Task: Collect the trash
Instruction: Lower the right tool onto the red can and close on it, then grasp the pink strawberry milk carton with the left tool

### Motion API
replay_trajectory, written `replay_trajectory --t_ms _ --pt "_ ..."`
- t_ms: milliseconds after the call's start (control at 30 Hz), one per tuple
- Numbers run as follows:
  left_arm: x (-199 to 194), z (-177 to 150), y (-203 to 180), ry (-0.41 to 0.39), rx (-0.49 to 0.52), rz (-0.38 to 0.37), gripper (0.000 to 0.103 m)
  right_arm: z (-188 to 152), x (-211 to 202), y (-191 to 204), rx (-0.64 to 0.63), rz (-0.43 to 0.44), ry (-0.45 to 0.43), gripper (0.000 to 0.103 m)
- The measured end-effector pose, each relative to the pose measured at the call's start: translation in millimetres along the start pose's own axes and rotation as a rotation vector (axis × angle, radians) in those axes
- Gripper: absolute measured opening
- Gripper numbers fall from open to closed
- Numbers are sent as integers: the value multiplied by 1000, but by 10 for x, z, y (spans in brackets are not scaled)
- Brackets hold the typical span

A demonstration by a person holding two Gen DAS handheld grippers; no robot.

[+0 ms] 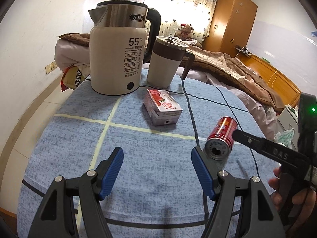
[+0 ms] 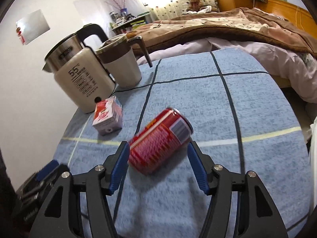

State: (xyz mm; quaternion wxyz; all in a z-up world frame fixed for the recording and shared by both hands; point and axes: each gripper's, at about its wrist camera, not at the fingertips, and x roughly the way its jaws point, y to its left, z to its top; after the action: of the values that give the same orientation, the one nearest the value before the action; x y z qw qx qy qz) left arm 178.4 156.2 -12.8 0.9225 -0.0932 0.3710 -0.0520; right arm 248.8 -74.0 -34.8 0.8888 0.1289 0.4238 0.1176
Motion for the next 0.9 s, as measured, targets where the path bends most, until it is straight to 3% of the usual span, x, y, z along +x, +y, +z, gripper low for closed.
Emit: replay_trajectory --t_ms 167,333,500,700,900 --pt "74 60 52 11 -5 -5 73 90 240 6 45 -21 36 69" --pt "156 100 113 24 -16 0 73 112 418 76 45 -34 71 69" --pt "211 134 148 35 -19 3 73 72 497 158 -56 -120 86 69" --pt "324 171 129 52 -19 -3 73 35 486 66 -72 -122 75 54" --pt "464 245 81 69 -20 -9 77 26 437 -6 -66 -118 58 53"
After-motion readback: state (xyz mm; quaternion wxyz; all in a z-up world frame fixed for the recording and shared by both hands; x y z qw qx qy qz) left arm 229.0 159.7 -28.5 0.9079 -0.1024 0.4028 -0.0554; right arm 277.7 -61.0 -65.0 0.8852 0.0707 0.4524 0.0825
